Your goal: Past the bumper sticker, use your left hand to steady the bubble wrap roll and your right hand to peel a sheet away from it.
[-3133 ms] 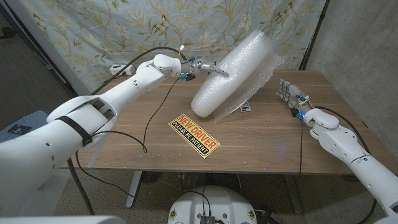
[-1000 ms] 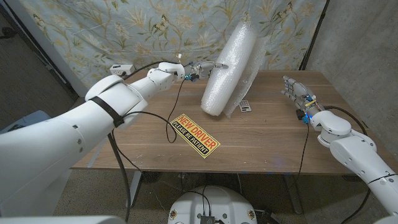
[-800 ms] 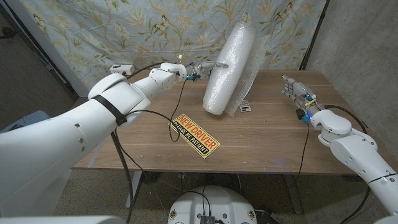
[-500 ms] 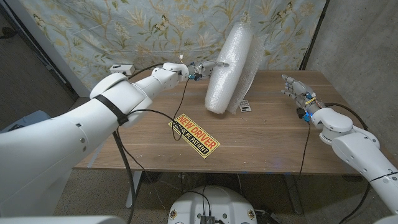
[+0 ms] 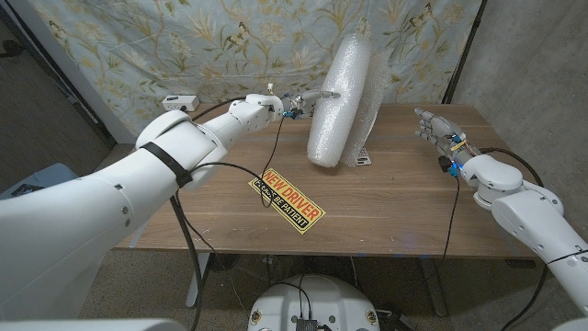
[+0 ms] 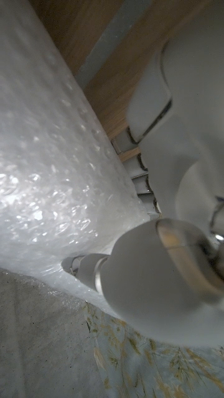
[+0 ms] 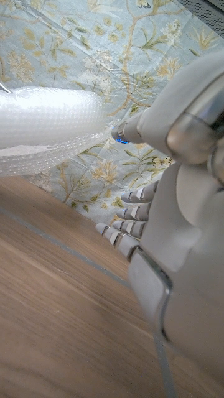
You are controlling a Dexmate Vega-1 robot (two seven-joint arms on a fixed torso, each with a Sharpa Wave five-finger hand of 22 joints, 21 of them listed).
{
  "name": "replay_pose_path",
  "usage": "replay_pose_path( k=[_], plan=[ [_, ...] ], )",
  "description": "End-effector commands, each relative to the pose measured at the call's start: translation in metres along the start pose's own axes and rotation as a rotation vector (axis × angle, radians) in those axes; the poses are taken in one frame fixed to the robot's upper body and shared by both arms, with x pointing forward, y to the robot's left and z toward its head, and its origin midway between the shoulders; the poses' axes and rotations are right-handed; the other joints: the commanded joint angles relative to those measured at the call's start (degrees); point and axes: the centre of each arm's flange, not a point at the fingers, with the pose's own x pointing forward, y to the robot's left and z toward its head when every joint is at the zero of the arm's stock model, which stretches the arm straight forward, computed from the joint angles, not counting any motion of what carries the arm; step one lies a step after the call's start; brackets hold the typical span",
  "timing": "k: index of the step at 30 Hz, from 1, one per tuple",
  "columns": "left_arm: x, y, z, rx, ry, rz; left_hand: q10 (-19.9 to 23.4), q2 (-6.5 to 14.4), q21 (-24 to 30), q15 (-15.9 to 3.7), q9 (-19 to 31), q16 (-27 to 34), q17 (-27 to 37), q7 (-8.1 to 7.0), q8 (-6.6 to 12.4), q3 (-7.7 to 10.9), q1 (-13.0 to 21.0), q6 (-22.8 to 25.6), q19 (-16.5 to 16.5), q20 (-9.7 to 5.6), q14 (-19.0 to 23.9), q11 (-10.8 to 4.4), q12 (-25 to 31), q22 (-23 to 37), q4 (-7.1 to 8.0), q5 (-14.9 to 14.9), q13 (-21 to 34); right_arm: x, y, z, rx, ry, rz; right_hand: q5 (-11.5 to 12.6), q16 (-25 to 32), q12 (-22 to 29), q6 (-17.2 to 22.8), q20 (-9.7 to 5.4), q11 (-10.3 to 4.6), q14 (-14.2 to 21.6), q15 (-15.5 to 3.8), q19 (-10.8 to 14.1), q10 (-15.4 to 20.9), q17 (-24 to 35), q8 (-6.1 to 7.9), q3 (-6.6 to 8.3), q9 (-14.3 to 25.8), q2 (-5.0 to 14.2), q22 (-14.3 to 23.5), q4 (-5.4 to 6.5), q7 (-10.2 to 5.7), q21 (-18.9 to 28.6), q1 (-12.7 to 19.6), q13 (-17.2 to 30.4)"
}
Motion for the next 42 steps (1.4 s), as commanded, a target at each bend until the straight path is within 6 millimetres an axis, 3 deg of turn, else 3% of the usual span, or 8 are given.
replay_pose_path(
  k=[1, 13, 42],
  plan=[
    [0.001, -0.007, -0.003, -0.067, -0.017, -0.035, 0.90, 2.63, 0.54, 0.20, 4.09, 0.51, 0.19, 0.11, 2.13, 0.45, 2.09, 2.19, 0.23, 0.04, 0.63, -0.23, 0.46, 0.09, 0.14, 0.34, 0.98, 0.006, 0.000, 0.006, -0.027, 0.008, 0.014, 0.07, 0.07, -0.01, -0.37, 0.37, 0.43, -0.18, 0.53, 0.37, -0.09, 0.05, -0.16, 0.16, 0.12, -0.35, 0.16, -0.14, 2.83, -0.04, 0.56, 0.23],
    [0.000, -0.019, -0.007, -0.106, -0.031, -0.131, 1.15, 2.67, 0.67, 0.14, 4.35, 0.65, 0.25, 0.06, 2.30, 0.48, 2.04, 2.42, 0.33, -0.04, 0.84, -0.18, 0.42, 0.10, 0.19, 0.55, 1.27, 0.014, -0.002, 0.005, -0.054, 0.028, 0.023, 0.07, 0.03, -0.05, -0.49, 0.40, 0.62, -0.23, 0.72, 0.36, -0.20, 0.06, -0.15, 0.20, 0.12, -0.38, 0.16, -0.11, 2.91, -0.04, 0.83, 0.26],
    [-0.025, -0.019, -0.055, -0.292, -0.069, -0.299, 1.57, 2.76, 0.96, 0.21, 4.97, 0.65, 0.18, 0.07, 2.71, 0.70, 1.84, 3.00, 0.49, -0.09, 1.12, -0.21, 0.21, 0.12, 0.25, 1.06, 1.98, 0.028, -0.014, 0.003, -0.148, 0.116, 0.093, 0.03, 0.01, -0.07, -0.86, 0.57, 0.61, -0.33, 0.84, 0.35, -0.35, 0.11, -0.14, 0.16, 0.11, -0.42, 0.17, 0.10, 3.02, -0.04, 1.20, 0.31]
  ],
)
